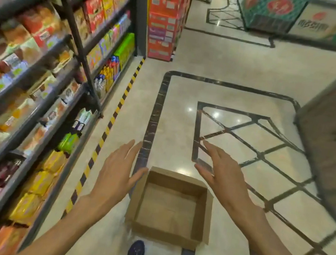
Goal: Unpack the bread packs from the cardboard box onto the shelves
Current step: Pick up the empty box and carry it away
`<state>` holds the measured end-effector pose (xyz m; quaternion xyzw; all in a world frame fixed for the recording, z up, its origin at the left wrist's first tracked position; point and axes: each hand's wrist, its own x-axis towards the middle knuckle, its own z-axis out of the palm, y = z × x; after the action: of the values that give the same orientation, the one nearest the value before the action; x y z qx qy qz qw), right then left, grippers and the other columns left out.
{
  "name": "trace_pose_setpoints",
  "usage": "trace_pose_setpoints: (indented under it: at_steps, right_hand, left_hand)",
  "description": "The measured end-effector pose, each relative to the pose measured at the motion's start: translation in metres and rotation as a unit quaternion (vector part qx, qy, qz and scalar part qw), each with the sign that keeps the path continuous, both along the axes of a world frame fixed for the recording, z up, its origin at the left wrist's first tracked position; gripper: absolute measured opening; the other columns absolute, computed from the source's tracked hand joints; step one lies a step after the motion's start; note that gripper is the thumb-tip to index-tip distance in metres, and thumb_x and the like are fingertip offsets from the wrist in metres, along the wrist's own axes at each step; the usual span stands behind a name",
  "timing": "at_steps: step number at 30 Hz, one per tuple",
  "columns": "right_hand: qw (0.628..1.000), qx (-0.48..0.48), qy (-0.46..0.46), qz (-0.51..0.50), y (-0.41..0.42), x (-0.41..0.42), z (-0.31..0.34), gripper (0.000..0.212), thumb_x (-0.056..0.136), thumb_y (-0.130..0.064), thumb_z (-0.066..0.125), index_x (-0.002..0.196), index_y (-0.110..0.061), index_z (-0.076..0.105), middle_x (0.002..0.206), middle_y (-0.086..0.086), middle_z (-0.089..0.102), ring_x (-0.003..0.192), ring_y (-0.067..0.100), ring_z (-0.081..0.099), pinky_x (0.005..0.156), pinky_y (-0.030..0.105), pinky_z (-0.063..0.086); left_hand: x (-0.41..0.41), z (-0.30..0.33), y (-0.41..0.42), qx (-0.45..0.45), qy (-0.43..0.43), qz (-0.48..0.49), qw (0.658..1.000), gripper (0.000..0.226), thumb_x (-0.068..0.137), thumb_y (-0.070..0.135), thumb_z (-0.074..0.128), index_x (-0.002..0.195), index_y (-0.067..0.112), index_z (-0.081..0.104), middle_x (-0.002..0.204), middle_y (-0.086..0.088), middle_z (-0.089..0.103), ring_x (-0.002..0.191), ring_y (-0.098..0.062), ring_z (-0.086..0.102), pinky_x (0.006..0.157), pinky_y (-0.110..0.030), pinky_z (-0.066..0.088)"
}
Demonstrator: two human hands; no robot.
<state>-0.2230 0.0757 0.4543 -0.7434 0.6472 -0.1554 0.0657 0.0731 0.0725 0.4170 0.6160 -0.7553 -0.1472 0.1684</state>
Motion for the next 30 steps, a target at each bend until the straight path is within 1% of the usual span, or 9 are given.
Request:
trace_pose_setpoints:
  at_steps: [4,8,12,15,17,21,23,26,30]
  right_hand:
    - [0.995,0.073,-0.045,-0.055,-0.033,-0.034,-0.08,0.068,0.097,-0.039,0.068,0.156,-0.026,0.038,0.149,0.004,0.057,0.134,0.024,0.055,0.104,0.032,0.043]
    - [0.979,0.166,-0.057,-0.107,-0.058,-0.063,-0.186,0.073,0.1,-0.05,0.058,0.161,-0.031,0.024,0.154,0.003,0.051,0.138,0.025,0.051,0.105,0.044,0.049]
    - [0.958,0.244,-0.072,-0.136,-0.065,-0.09,-0.314,0.068,0.099,-0.049,0.06,0.157,-0.036,0.026,0.152,-0.002,0.052,0.132,0.024,0.056,0.1,0.043,0.05]
    - [0.934,0.305,-0.081,-0.17,-0.058,-0.111,-0.422,0.079,0.095,-0.057,0.06,0.158,-0.041,0.015,0.149,-0.005,0.053,0.123,0.025,0.063,0.093,0.049,0.056]
    - [0.919,0.331,-0.081,-0.199,-0.049,-0.125,-0.497,0.08,0.093,-0.058,0.063,0.155,-0.038,0.016,0.144,-0.001,0.054,0.118,0.027,0.065,0.09,0.05,0.06]
    - [0.885,0.368,-0.043,-0.281,-0.028,-0.148,-0.618,0.065,0.093,-0.046,0.068,0.139,-0.017,0.032,0.139,0.012,0.05,0.115,0.036,0.062,0.088,0.05,0.059]
    - [0.868,0.386,-0.056,-0.307,-0.018,-0.155,-0.661,0.063,0.096,-0.044,0.065,0.141,-0.014,0.032,0.14,0.015,0.05,0.116,0.039,0.062,0.091,0.052,0.058]
    - [0.861,0.381,-0.096,-0.323,-0.001,-0.16,-0.7,0.055,0.104,-0.033,0.054,0.149,-0.025,0.023,0.14,0.009,0.058,0.111,0.038,0.066,0.092,0.056,0.058]
    - [0.866,0.357,-0.117,-0.33,0.011,-0.161,-0.711,0.045,0.11,-0.023,0.041,0.15,-0.029,0.022,0.117,-0.001,0.061,0.085,0.025,0.063,0.079,0.043,0.055]
  left_hand:
    - [-0.019,-0.082,-0.048,0.071,0.0,-0.003,0.997,0.077,0.098,0.06,0.046,0.163,0.025,0.026,0.168,-0.002,0.033,0.154,-0.022,0.032,0.121,-0.035,0.032]
    - [-0.036,-0.187,-0.087,0.151,-0.017,0.013,0.988,0.08,0.1,0.051,0.057,0.165,0.025,0.018,0.169,-0.002,0.032,0.153,-0.024,0.034,0.118,-0.04,0.036]
    - [-0.053,-0.314,-0.092,0.263,-0.026,0.056,0.963,0.082,0.102,0.046,0.057,0.166,0.018,0.015,0.168,-0.008,0.03,0.151,-0.029,0.036,0.115,-0.044,0.038]
    - [-0.064,-0.404,-0.087,0.31,-0.049,0.089,0.945,0.082,0.102,0.048,0.055,0.165,0.017,0.011,0.166,-0.011,0.031,0.146,-0.033,0.042,0.11,-0.047,0.043]
    - [-0.065,-0.468,-0.084,0.328,-0.062,0.112,0.936,0.085,0.101,0.053,0.053,0.165,0.022,0.006,0.168,-0.01,0.028,0.145,-0.036,0.043,0.11,-0.051,0.044]
    - [-0.056,-0.587,-0.083,0.364,-0.089,0.15,0.915,0.095,0.096,0.065,0.051,0.165,0.027,-0.002,0.172,-0.011,0.018,0.145,-0.043,0.044,0.108,-0.061,0.046]
    - [-0.057,-0.626,-0.086,0.357,-0.083,0.145,0.919,0.089,0.098,0.06,0.051,0.163,0.03,-0.002,0.168,-0.011,0.029,0.135,-0.045,0.054,0.101,-0.061,0.052]
    - [-0.057,-0.66,-0.086,0.339,-0.049,0.155,0.926,0.069,0.106,0.049,0.044,0.16,0.035,0.004,0.152,-0.01,0.053,0.117,-0.044,0.066,0.094,-0.061,0.057]
    - [-0.059,-0.666,-0.077,0.337,-0.014,0.182,0.924,0.049,0.111,0.041,0.03,0.156,0.022,0.023,0.129,-0.016,0.066,0.093,-0.036,0.065,0.089,-0.058,0.056]
